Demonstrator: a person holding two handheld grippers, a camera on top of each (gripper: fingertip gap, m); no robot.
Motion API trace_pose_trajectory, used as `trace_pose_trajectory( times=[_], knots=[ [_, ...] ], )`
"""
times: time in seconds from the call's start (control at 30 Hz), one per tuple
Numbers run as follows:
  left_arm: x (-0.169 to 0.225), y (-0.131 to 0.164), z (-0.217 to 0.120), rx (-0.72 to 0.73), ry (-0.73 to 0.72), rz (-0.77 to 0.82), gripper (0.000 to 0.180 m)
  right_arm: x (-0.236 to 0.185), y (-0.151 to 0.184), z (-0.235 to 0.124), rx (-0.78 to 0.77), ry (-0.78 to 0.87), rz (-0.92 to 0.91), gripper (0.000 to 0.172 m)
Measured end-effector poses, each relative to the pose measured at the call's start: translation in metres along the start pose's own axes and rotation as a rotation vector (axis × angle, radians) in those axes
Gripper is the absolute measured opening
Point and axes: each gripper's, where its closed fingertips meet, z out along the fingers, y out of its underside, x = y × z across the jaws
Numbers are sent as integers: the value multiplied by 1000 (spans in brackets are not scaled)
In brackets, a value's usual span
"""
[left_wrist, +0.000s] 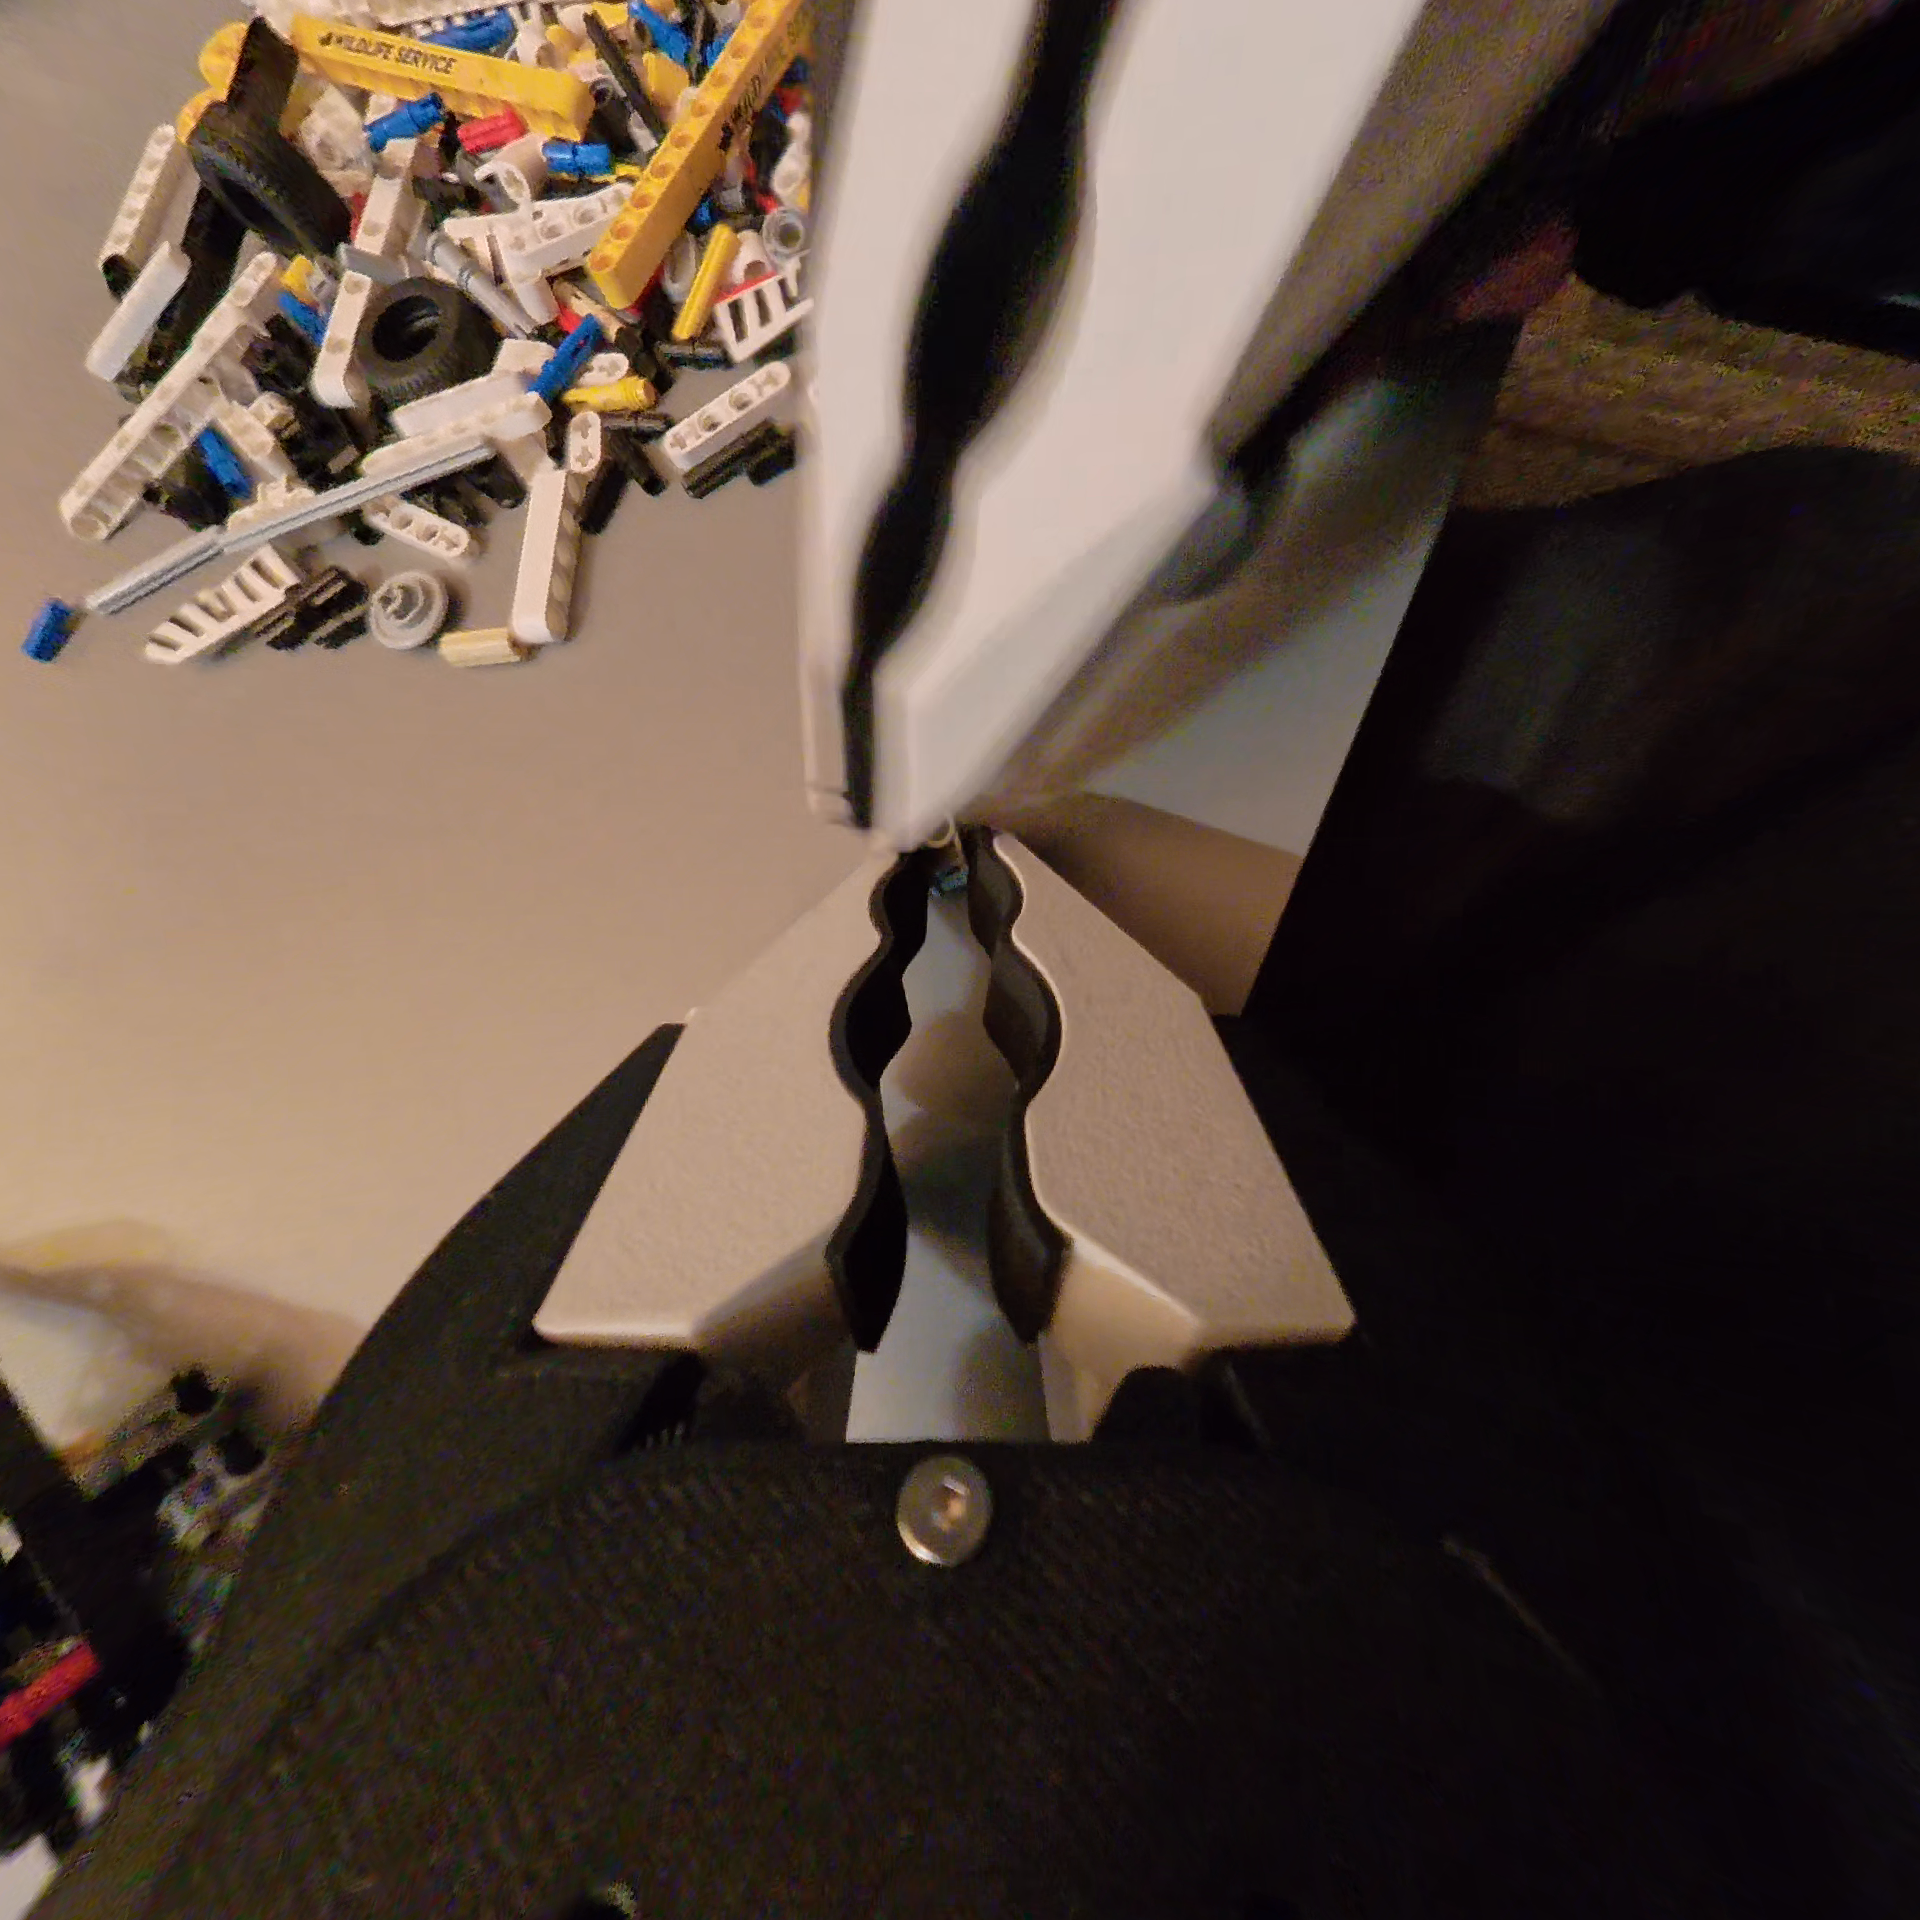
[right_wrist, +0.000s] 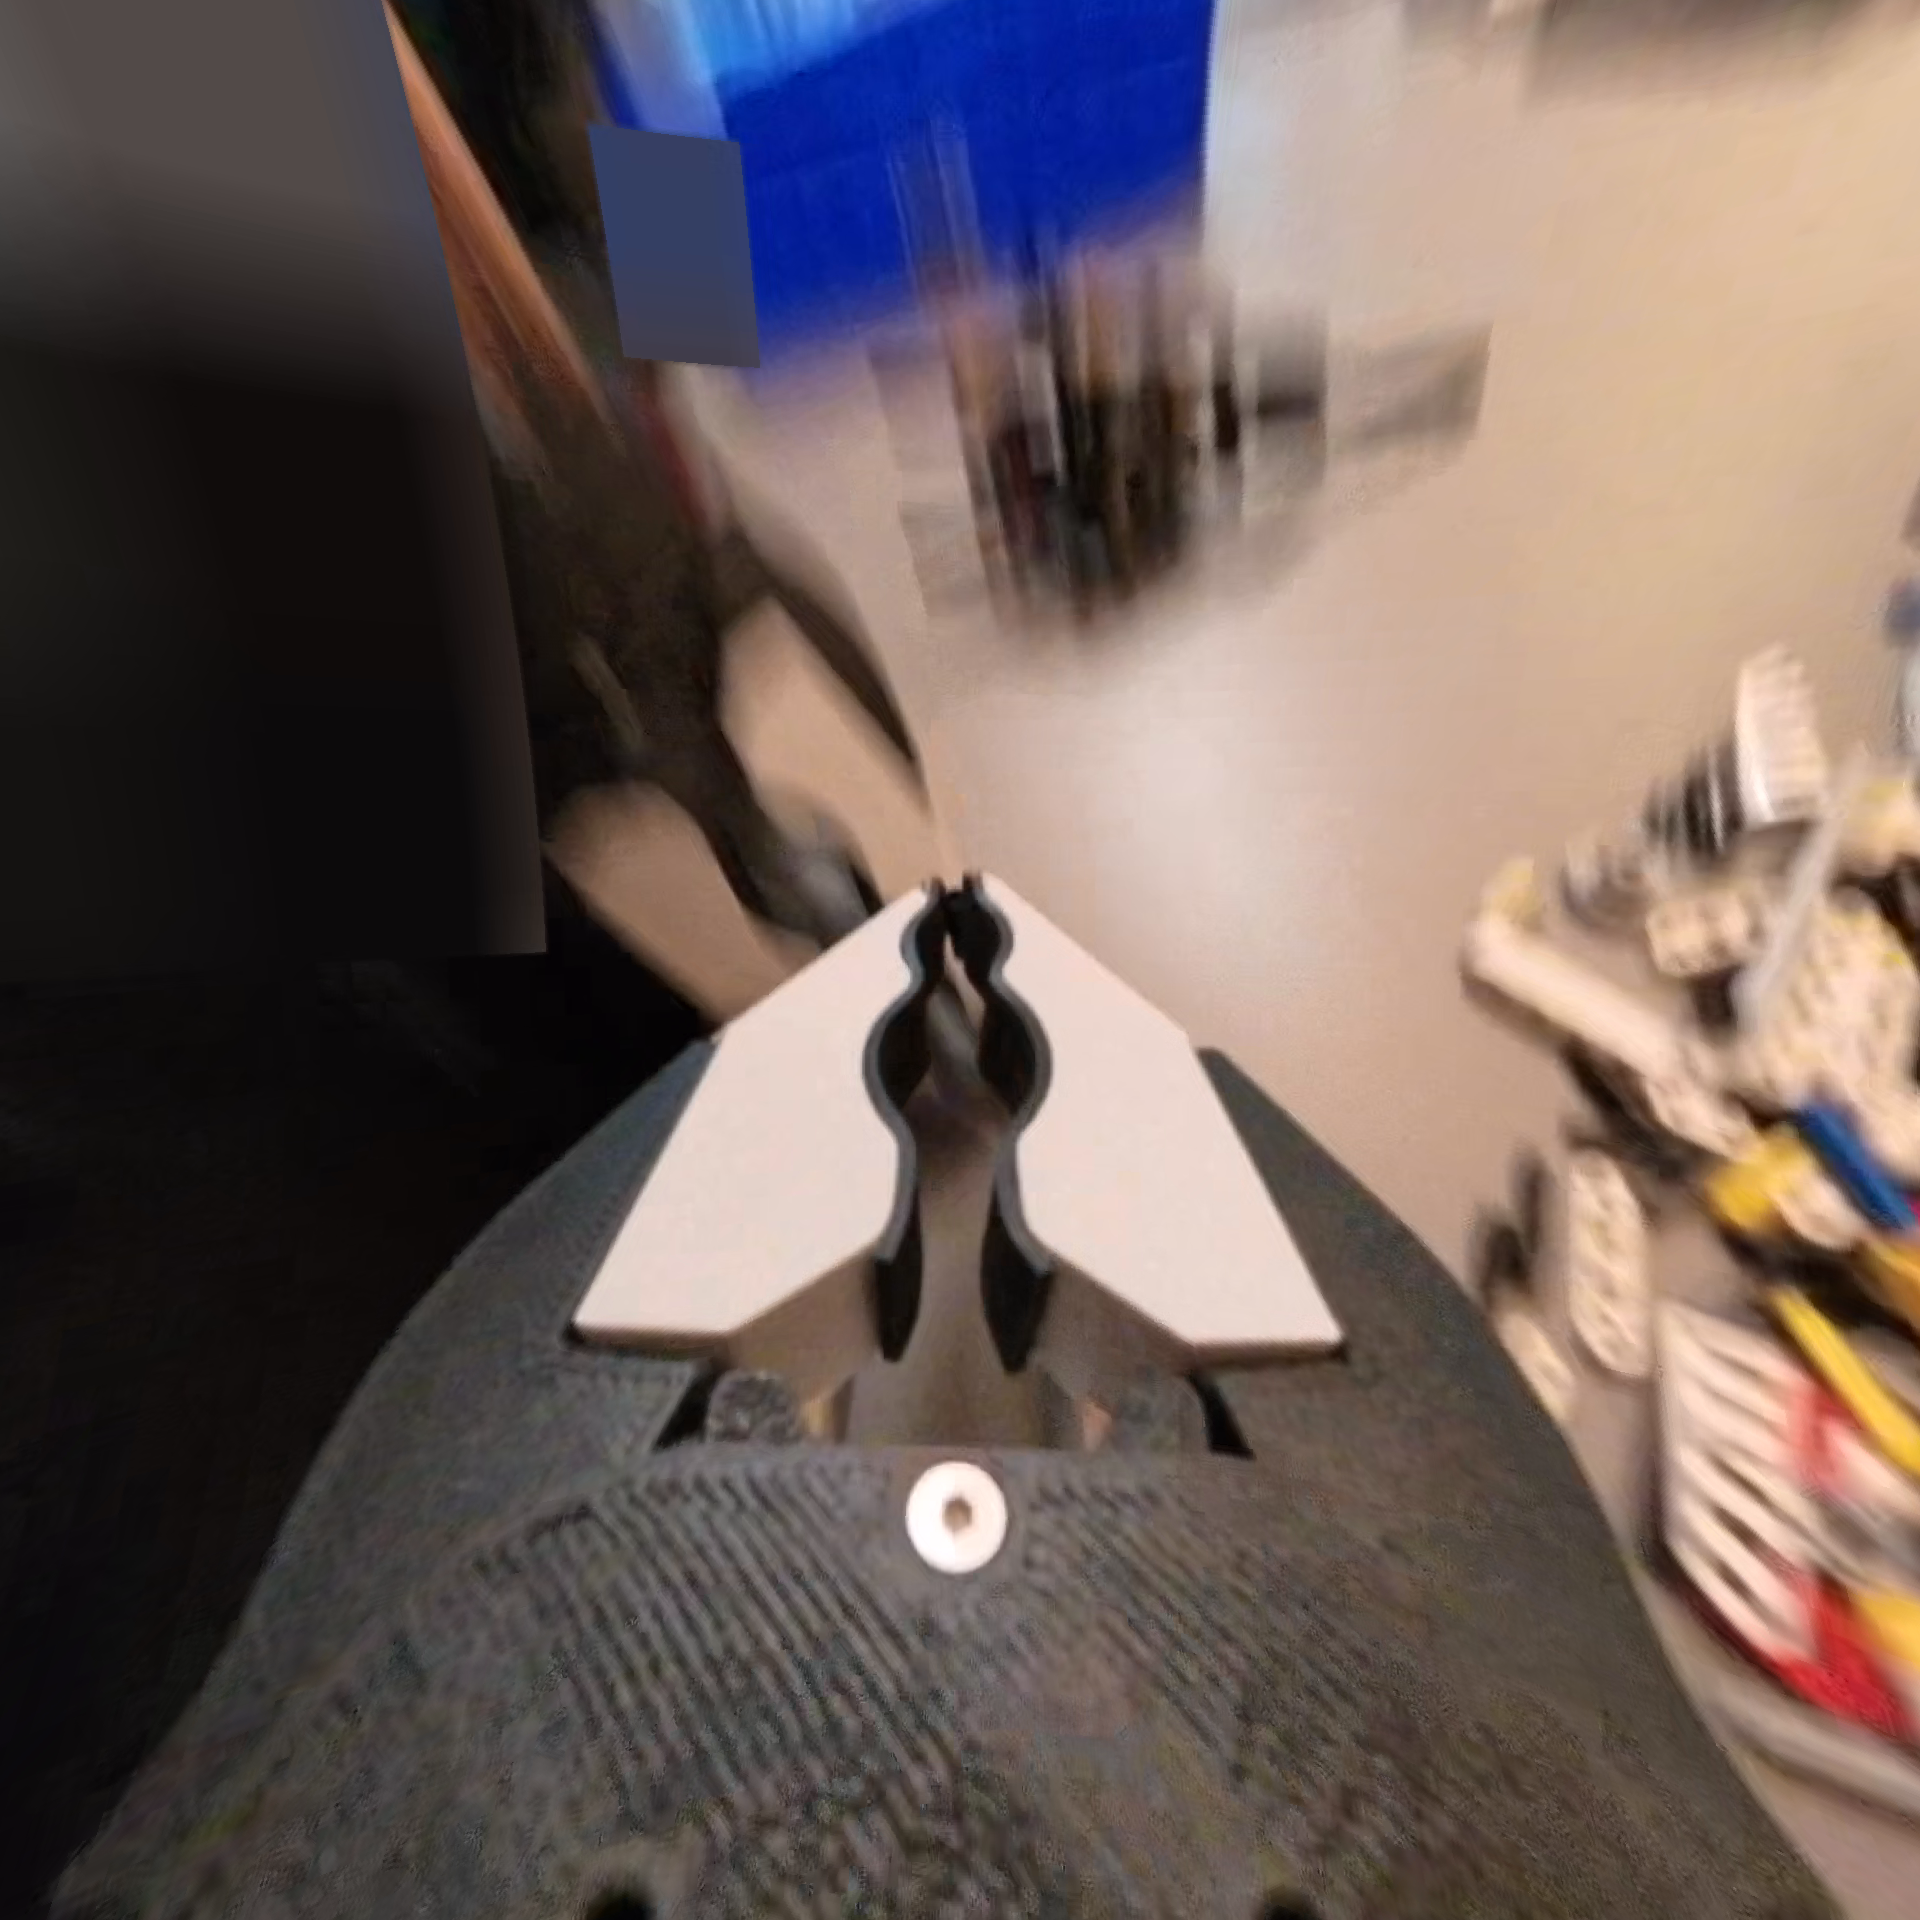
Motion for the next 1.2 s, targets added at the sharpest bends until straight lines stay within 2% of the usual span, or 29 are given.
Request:
trace_pose_trajectory(
  times=[0.03,0.07,0.13,0.23,0.3,0.43,0.6,0.63,0.73,0.77,1.0,1.13,1.2],
  knots=[
    [8,-3,2,11,42,-1,12,-2,-34,-12,189,-87,165,0],
    [14,-7,4,23,66,7,12,12,-39,-16,186,-40,198,0],
    [14,-7,4,17,64,12,12,54,-28,-32,82,281,-40,1],
    [13,-8,4,40,77,-16,12,52,-34,-49,131,225,34,1],
    [12,-9,5,40,97,-43,11,47,-25,-50,96,205,29,1],
    [10,-11,6,36,94,-58,11,62,-3,-50,-7,331,-47,1],
    [-11,-14,4,32,-5,-43,10,120,-12,-74,29,507,47,1],
    [-14,-19,3,56,-4,-62,10,133,-10,-77,21,528,92,4],
    [-32,-33,0,115,0,-135,10,155,-1,-83,-14,519,231,37],
    [-41,-36,0,128,-12,-155,10,158,-2,-87,-1,527,250,40],
    [-89,-80,15,234,14,-245,10,159,-20,-150,205,665,226,37],
    [-116,-126,52,251,54,-251,10,143,-22,-163,313,664,240,35],
    [-121,-141,79,210,110,-273,9,138,-20,-163,326,670,232,35]
  ],
)
